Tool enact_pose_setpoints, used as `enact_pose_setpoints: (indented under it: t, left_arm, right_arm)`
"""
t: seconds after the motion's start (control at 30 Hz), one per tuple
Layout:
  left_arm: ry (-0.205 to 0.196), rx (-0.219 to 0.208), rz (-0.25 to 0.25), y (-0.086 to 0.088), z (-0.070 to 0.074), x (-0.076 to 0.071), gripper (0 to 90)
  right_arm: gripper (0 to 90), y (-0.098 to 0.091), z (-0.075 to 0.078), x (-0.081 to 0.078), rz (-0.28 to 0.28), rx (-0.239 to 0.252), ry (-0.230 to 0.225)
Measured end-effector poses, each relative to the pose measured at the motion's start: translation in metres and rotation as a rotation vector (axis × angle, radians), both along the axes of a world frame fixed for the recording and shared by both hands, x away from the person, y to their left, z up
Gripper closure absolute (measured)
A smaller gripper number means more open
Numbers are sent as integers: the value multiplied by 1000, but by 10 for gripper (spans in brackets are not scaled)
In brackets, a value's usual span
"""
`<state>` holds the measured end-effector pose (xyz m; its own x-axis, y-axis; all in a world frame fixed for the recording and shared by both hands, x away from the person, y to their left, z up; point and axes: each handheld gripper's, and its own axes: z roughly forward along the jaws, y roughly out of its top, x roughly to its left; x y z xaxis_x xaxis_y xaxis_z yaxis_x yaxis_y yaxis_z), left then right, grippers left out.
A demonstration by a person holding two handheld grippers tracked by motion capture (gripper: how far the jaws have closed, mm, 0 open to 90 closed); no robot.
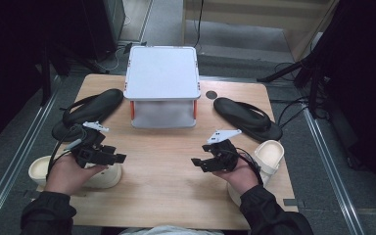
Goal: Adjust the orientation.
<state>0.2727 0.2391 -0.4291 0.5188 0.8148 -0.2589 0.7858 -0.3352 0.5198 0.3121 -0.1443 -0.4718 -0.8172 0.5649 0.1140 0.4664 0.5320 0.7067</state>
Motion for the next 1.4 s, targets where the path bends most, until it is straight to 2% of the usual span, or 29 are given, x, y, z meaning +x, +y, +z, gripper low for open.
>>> enact_pose_setpoints:
  t: [0.07, 0.17, 0.23, 0.37, 0.4, 0.6, 0.67, 0.7, 0.73, 0.77, 0.8, 1.03, 1.1, 1.13, 1.27, 1.33, 1.37, 1.4]
  left_arm:
    - [3, -1, 16, 6, 2, -2, 439]
    - [-12, 16, -6, 15, 5, -6, 426]
    - [-9, 7, 13, 20, 7, -7, 428]
    - [-9, 16, 41, 29, 10, -10, 432]
    - [-9, 7, 65, 36, 12, -11, 433]
    - [-17, 19, 115, 55, 17, -17, 433]
    - [-22, 26, 160, 67, 20, -22, 433]
    - [-22, 26, 160, 67, 20, -22, 433]
    - [-19, 24, 191, 77, 22, -25, 432]
    - [-19, 24, 191, 77, 22, -25, 432]
    - [-24, 23, 224, 84, 22, -29, 432]
    - [3, 18, 257, 93, 10, -32, 432]
    - [14, 17, 264, 96, 5, -32, 427]
    - [21, 37, 274, 99, -2, -32, 420]
    - [57, 29, 284, 102, -15, -31, 417]
    - [62, 25, 293, 102, -21, -30, 413]
    - [79, 21, 283, 101, -24, -28, 421]
    - [79, 21, 283, 101, -24, -28, 420]
  right_arm:
    - [349, 1, 0, 1, 6, 0, 1]
    - [349, 2, -1, 2, 6, 0, 5]
    - [349, 3, -1, 3, 4, 0, 11]
    - [350, 5, -1, 4, 10, -2, 10]
    - [350, 6, -2, 4, 13, -4, 13]
    - [350, 9, -3, 6, 14, -16, 23]
    - [350, 10, -4, 8, 13, -15, 26]
    - [350, 10, -4, 8, 13, -15, 26]
    - [349, 10, -4, 8, 9, -10, 37]
    - [349, 11, -3, 8, 12, -6, 39]
    - [349, 11, -3, 9, 20, -5, 31]
    - [349, 13, -2, 8, 29, -9, 21]
    - [350, 13, -2, 8, 27, -8, 23]
    - [350, 12, -2, 9, 23, -7, 18]
    - [350, 11, -3, 10, 7, -20, 13]
    - [349, 11, -3, 10, 7, -19, 11]
    - [349, 11, -2, 10, 10, -15, 12]
    - [349, 11, -2, 10, 10, -15, 12]
